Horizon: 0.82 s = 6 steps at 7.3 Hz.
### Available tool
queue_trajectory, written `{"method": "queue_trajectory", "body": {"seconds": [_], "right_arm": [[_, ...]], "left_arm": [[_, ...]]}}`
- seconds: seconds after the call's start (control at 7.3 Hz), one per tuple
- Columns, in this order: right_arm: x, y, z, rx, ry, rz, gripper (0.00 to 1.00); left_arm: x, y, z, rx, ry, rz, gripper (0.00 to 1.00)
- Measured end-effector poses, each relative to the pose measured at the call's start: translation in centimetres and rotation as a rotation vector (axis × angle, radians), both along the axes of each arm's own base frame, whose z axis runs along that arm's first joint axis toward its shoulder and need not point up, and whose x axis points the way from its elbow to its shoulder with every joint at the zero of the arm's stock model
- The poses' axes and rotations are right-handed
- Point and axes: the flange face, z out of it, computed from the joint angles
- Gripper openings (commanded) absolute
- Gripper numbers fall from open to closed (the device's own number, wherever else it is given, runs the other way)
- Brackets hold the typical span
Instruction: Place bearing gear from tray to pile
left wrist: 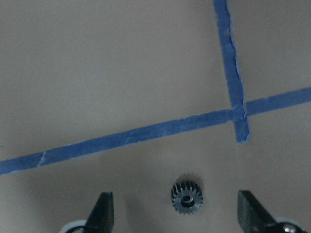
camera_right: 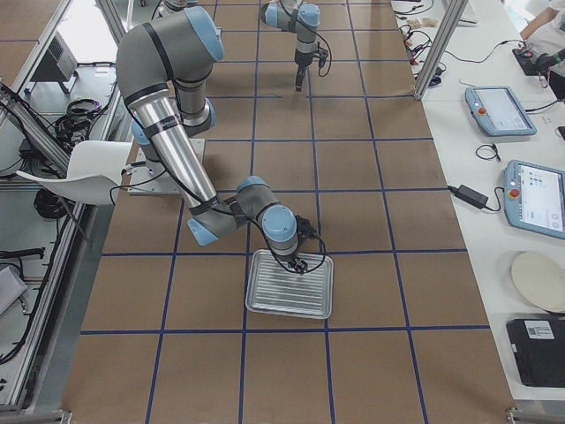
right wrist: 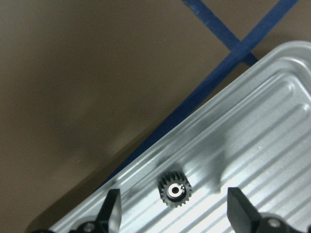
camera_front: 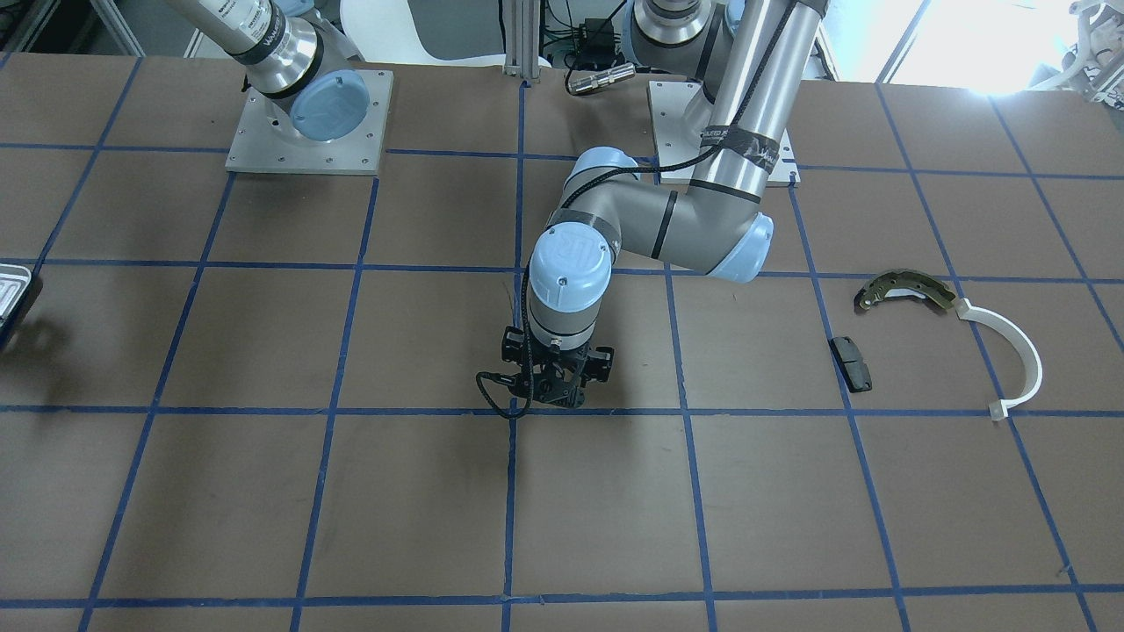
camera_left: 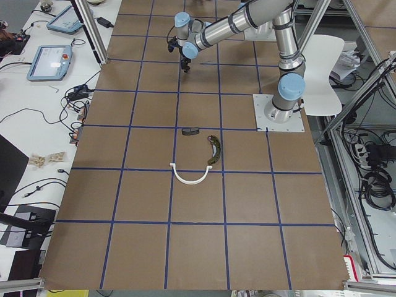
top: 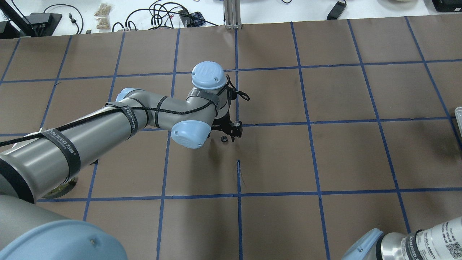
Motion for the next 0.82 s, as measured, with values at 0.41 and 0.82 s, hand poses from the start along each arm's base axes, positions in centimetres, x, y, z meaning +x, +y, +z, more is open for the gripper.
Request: {"method": "queue_trajectory", "body": {"seconds": [0.41,0.82], "right_arm": [[0.05,0.21,-0.19,0.015,-0.002,-0.008,0.21],[0.2,0.2,0.07,0.019,-0.007,-0.024,0.0]], "left_arm": [[0.04,0.19,-0.25,0.006,0.0,0.001,0.7],[0.01,0.13,-0.24,0.006,0.001,0.0,0.4]]}}
